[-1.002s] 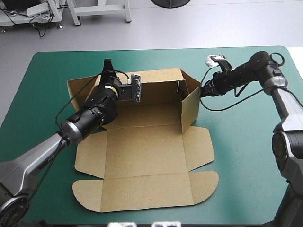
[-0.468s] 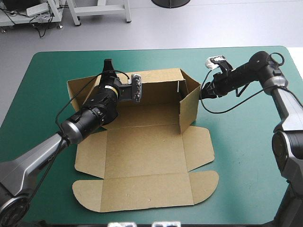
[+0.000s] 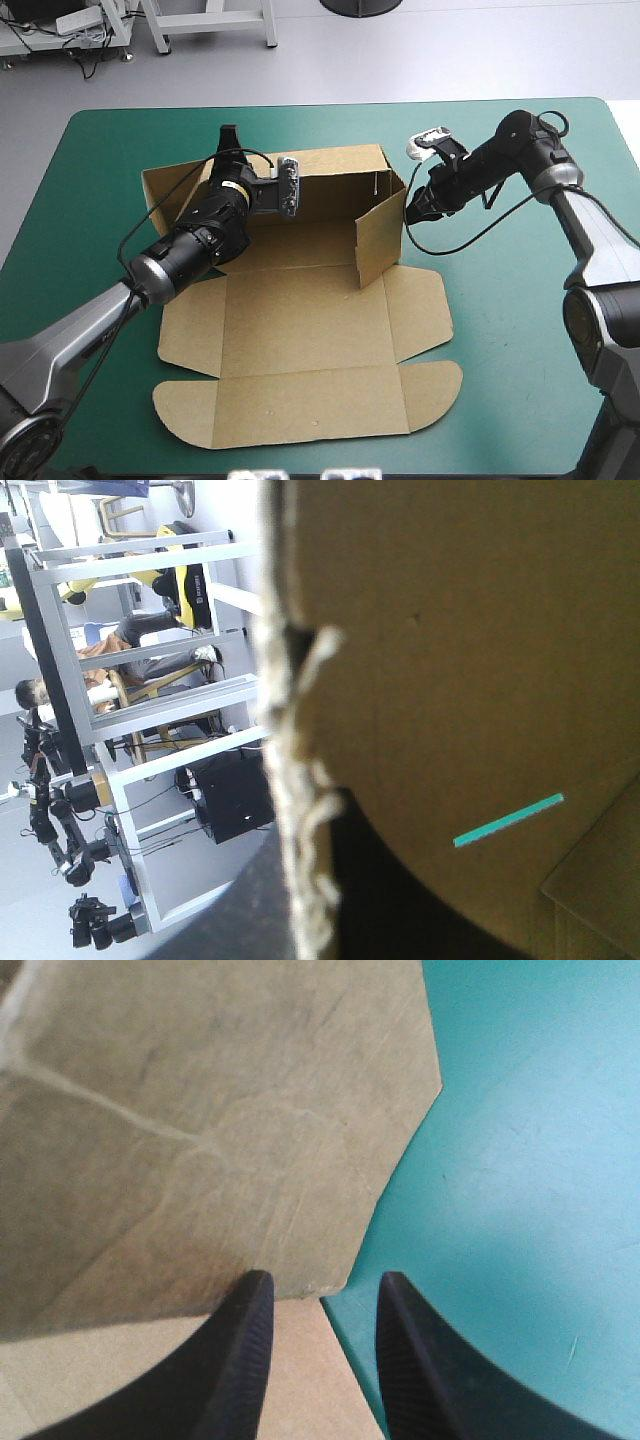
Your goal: Fold the box
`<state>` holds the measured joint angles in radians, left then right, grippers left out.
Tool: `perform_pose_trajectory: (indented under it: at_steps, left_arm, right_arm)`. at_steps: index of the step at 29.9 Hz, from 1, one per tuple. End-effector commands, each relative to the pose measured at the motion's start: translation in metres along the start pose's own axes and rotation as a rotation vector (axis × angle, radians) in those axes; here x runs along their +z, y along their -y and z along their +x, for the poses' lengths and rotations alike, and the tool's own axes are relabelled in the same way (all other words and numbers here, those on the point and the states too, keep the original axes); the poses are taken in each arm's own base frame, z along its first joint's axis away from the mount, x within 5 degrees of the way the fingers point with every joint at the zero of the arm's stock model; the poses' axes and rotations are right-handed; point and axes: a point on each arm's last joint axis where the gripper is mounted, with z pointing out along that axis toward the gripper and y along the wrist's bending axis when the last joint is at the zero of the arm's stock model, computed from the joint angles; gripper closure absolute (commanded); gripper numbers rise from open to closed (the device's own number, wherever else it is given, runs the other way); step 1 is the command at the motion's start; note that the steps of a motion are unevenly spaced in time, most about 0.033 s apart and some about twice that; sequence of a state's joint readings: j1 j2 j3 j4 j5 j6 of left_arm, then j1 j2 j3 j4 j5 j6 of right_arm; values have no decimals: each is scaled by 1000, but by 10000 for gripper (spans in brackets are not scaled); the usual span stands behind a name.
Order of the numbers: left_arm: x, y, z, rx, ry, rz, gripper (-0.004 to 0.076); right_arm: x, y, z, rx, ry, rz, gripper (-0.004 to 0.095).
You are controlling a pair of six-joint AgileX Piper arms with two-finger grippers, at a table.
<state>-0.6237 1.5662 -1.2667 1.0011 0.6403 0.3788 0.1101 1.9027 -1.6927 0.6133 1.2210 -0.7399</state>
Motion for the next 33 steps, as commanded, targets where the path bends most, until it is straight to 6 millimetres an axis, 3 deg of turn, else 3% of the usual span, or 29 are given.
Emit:
perform_pose_trajectory:
  at_steps: [1,9,22,28,33]
  left_arm:
    - [-13,-13,3,-21,4,-46,734]
    - [-13,-13,3,-21,4,-46,734]
    - [-13,-13,3,-21,3,-45,734]
    - [-13,-13,3,-21,3,-45,734]
    - [-13,-13,3,-21,3,-45,734]
  right_arm:
    - [-31,-20,-6,-15,46,16,574]
    - [-32,-25,7,-37,11,22,574]
    - [-33,-25,3,-137,57,19,574]
    - [-40,-14,8,-58,61,46,574]
    - [-65,7,17,61,120,72,574]
